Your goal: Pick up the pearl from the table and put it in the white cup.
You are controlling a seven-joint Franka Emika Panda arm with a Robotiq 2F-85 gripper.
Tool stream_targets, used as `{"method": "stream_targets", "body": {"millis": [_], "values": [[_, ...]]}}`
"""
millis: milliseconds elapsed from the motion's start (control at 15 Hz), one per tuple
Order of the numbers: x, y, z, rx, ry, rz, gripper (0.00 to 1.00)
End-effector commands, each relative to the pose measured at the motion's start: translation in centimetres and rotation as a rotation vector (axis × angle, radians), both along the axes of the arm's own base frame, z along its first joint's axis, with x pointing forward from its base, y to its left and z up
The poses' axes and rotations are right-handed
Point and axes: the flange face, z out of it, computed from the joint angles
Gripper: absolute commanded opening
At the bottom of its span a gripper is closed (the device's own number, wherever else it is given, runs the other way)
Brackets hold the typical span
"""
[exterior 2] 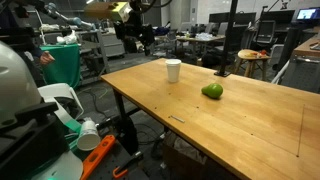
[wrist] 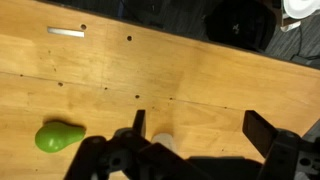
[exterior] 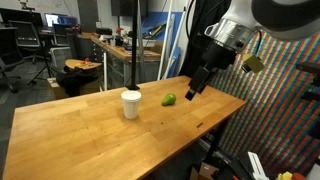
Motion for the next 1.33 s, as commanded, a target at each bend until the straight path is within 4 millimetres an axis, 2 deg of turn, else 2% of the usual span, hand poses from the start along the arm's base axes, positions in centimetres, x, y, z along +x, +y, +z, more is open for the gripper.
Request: {"method": "stream_targets", "body": {"millis": [0,133,533,867,1267], "values": [[-0.2,0.0,-0.5,-0.002,0.020,0.002,1.00],[-0.3,0.1,-1.4,-0.004,0.041,0.002,1.00],[-0.3,0.1,-1.6,-0.005,0.047,0.002,1.00],[3.7,-0.9,-0.8,0.037,0.027,-0.311,1.00],[7.8,-1.6,-2.5,0.032,0.034,-0.629,1.00]]}}
